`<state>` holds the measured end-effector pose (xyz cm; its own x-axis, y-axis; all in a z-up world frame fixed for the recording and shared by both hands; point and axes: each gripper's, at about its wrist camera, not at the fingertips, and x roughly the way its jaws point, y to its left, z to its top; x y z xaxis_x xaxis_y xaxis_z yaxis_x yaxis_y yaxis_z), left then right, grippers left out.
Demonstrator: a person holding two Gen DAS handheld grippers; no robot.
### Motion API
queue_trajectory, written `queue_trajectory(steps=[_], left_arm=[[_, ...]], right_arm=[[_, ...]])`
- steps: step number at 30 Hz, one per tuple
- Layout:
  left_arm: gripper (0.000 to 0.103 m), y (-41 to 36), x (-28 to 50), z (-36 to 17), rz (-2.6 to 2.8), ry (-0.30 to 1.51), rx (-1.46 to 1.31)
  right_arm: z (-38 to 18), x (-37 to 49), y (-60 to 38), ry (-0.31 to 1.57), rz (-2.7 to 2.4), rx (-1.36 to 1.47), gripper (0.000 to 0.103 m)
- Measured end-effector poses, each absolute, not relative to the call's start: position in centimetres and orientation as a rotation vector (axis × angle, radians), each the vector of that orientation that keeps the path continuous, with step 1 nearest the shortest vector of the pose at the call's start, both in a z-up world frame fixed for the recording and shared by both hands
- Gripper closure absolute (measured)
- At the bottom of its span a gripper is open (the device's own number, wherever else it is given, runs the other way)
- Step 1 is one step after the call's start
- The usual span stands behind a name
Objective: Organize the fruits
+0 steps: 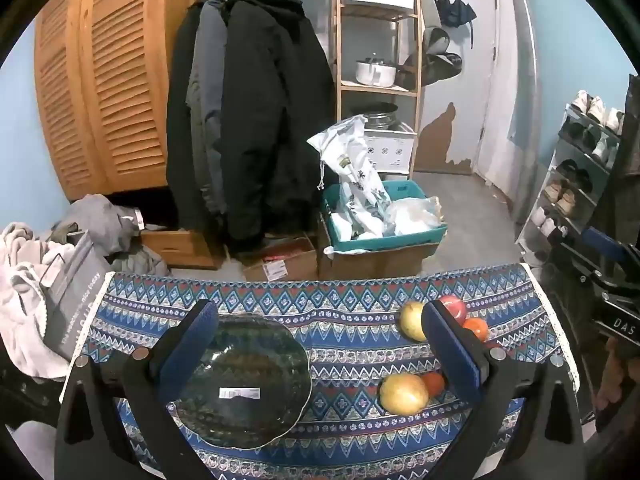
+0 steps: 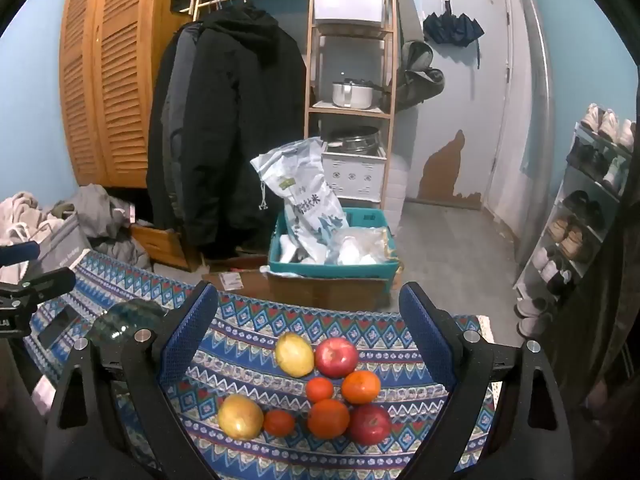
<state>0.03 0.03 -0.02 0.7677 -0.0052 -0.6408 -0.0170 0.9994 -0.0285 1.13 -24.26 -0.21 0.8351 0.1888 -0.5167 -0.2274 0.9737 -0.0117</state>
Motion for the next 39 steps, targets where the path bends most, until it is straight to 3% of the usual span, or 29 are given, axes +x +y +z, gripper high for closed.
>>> queue_trajectory(steps=[39], left_arm=[[0.001,-0.2,-0.1,0.0,-0.005,0.677,-0.03]], right_arm=[[0.1,1.1,-24.1,0.536,0.225,-0.094,0.013]])
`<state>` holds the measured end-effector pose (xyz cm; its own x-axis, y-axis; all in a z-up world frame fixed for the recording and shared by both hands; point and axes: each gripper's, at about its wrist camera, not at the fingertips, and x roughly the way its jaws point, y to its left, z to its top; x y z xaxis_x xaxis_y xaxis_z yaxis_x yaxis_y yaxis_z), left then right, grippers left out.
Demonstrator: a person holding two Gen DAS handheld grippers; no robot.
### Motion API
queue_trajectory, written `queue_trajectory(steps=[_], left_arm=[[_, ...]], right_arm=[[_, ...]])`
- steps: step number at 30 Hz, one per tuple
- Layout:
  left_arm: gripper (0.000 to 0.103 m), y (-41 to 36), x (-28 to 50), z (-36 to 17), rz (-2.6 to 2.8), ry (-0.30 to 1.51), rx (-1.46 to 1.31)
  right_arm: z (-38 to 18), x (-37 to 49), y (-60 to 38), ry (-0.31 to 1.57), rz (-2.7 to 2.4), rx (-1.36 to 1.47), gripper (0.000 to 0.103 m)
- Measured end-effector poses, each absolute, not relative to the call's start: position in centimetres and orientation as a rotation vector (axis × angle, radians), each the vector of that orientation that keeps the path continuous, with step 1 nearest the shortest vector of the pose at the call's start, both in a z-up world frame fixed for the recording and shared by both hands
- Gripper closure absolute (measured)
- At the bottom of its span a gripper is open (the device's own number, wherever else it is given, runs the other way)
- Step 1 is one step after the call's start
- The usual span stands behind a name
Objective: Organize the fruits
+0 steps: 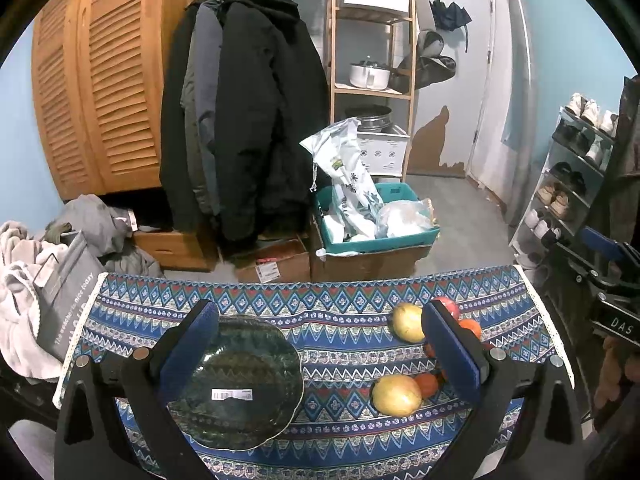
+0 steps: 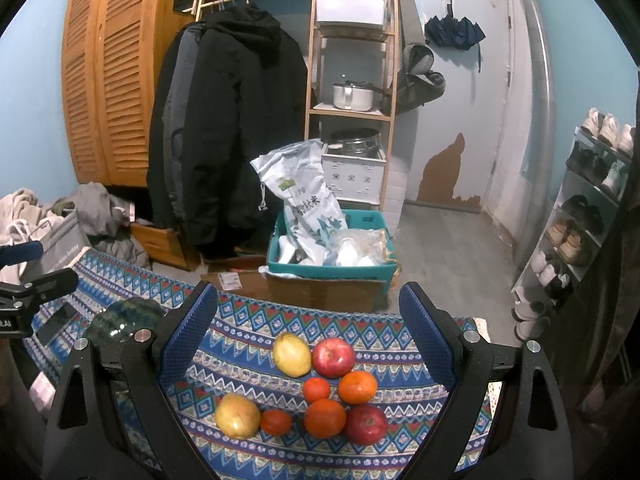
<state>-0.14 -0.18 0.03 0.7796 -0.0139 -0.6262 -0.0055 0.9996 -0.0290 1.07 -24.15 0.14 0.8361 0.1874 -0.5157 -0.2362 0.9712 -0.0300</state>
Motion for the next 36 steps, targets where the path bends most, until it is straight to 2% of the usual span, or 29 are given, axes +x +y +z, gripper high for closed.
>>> queue_trajectory(steps=[36], left_arm=[[0.001,-0.31,-0.23,0.25,-0.009,0.665,-0.035]], right_arm=[[0.04,0.93,-23.76,0.539,0.227,-0.101,0.013]])
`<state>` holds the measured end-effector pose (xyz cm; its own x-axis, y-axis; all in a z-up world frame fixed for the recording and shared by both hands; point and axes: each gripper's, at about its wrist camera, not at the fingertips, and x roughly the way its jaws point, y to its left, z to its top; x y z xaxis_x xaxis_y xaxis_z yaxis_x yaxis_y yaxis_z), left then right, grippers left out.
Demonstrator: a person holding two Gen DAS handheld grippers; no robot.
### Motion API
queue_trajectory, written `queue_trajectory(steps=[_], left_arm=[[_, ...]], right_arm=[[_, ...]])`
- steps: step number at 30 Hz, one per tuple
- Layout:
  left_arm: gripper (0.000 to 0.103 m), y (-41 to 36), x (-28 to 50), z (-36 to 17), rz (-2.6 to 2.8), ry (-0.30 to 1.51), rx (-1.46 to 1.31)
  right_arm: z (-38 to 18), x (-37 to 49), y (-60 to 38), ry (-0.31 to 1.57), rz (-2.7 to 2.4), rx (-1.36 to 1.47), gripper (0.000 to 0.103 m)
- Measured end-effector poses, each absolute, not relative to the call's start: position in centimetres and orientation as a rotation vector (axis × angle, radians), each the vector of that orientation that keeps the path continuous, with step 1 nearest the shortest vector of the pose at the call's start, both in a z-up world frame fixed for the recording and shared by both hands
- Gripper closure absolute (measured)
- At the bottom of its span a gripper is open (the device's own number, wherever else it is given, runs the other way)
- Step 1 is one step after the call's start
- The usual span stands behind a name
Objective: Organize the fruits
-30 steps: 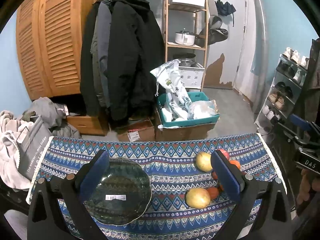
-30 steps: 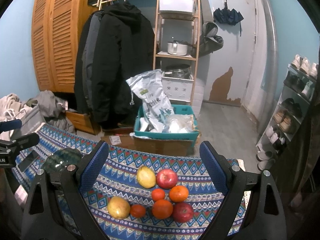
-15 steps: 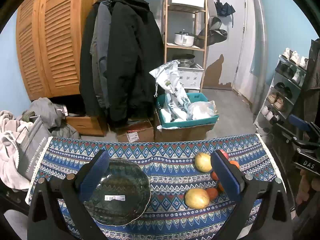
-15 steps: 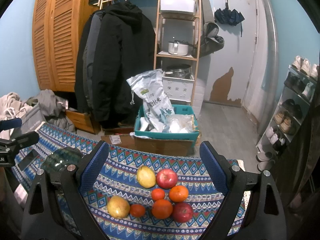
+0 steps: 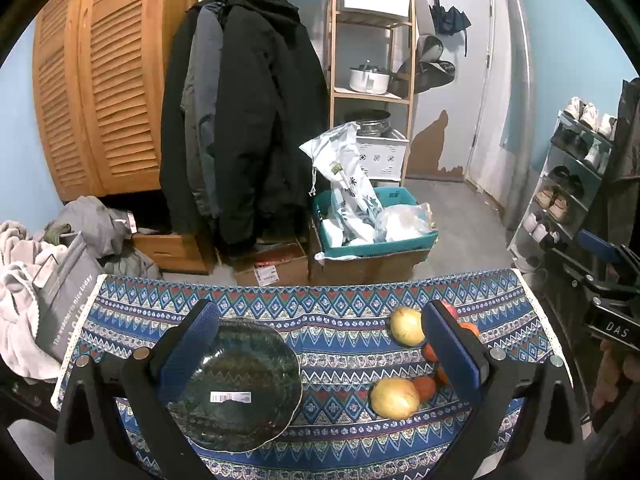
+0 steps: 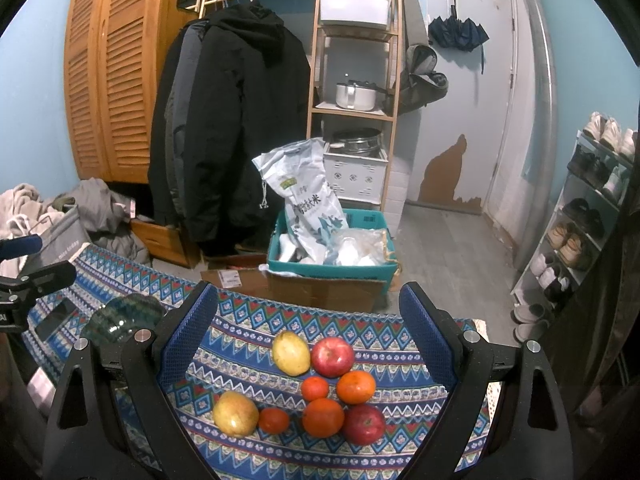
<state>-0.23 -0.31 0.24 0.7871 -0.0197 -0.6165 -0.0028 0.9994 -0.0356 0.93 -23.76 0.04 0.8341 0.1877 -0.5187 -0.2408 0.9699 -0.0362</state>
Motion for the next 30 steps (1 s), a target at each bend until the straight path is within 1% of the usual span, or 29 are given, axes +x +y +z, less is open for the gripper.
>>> queue_trajectory(steps=[30], left_arm=[[0.001,-0.42,-0.46,0.14,-0.012,0.665,-0.036]], right_arm=[[0.0,1.01,-24.18,0.534,0.219,-0.107,0.013]])
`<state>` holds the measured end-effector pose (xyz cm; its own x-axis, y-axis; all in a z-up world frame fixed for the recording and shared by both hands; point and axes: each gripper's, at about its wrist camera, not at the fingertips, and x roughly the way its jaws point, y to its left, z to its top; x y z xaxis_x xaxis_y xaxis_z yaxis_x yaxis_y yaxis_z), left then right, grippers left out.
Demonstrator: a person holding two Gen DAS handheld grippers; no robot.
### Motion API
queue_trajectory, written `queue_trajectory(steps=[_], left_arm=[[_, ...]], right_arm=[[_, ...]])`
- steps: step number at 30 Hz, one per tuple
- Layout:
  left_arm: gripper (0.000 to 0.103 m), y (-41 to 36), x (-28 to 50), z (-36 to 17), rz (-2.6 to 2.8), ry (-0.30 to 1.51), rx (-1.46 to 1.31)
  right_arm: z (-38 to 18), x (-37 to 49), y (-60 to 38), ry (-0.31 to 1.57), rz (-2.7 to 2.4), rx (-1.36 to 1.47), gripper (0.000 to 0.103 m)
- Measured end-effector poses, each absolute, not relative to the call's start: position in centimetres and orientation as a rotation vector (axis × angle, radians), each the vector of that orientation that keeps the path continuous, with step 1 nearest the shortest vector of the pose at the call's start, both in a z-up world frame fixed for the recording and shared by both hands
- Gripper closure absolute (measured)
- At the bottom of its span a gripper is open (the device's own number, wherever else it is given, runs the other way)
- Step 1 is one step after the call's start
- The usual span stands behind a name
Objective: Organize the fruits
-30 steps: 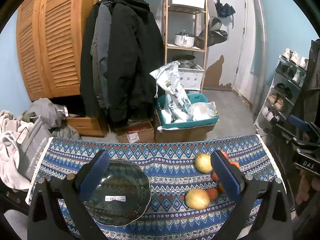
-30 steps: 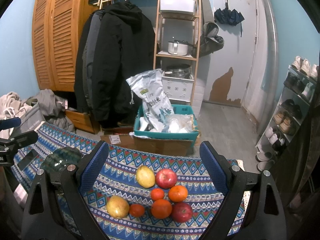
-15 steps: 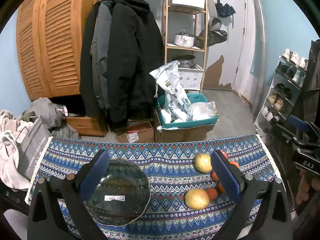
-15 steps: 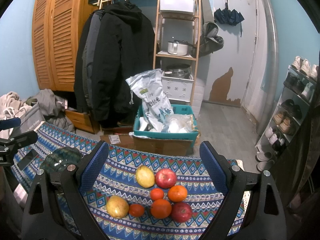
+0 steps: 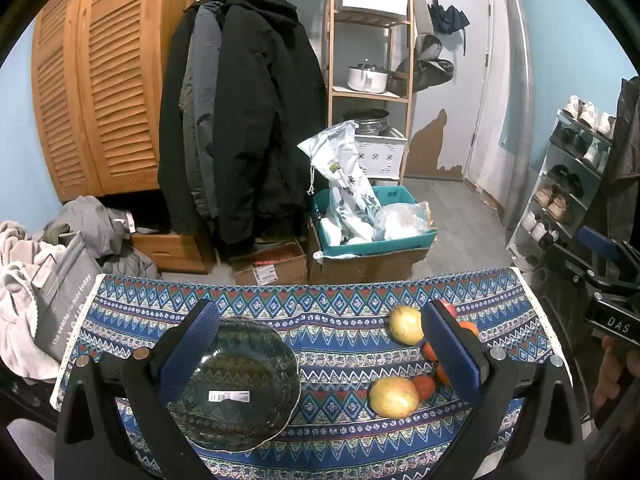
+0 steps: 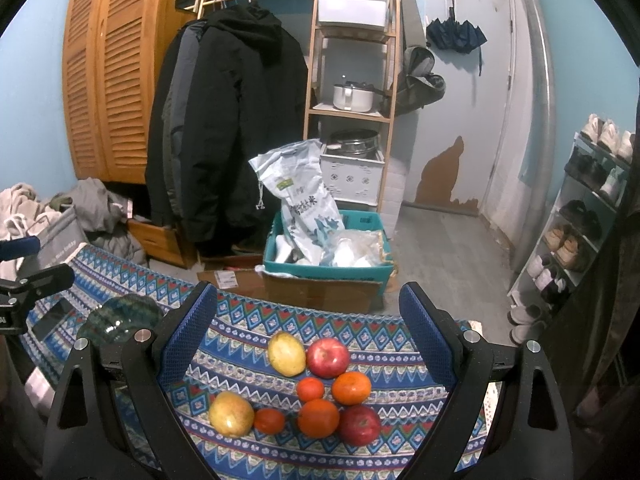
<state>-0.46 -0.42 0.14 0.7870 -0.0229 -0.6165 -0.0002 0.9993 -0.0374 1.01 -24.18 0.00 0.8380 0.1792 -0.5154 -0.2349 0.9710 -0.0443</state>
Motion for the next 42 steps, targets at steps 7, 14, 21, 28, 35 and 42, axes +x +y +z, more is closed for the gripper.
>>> queue_trajectory(steps=[7,14,21,28,35,42], left_arm=[[0.001,-0.5,-0.5,0.1,-0.014,0.668,-0.035],[0.001,-0.9,-0.5,-0.1,-0.02,0.673,-0.027],[0.001,-1.7,0.0,-0.9,-0.041,0.688,-0.015],[0.001,-3.2,1.1,-3.7,-0.088,0.75,0.013],[0.001,-4.8,2.6,-7.7,-0.134,0.857,0.008],[0.001,-6.1,3.9,-12.4,-0.151,0.974,0.002]], right_arm=[[0.1,1.1,-24.6,0.536,0.211,-0.119,0.013],[0.0,1.1,-24.7,0.536,0.213,-0.118,0.013],[-0.5,1.3,-25.1,0.558,0.201,-0.13,0.013],[-2.8,2.0,-26.1,0.622,0.182,-0.157,0.013],[-6.6,2.8,-28.2,0.737,0.165,-0.144,0.013],[-11.0,3.3,-30.2,0.853,0.123,-0.165,0.013]])
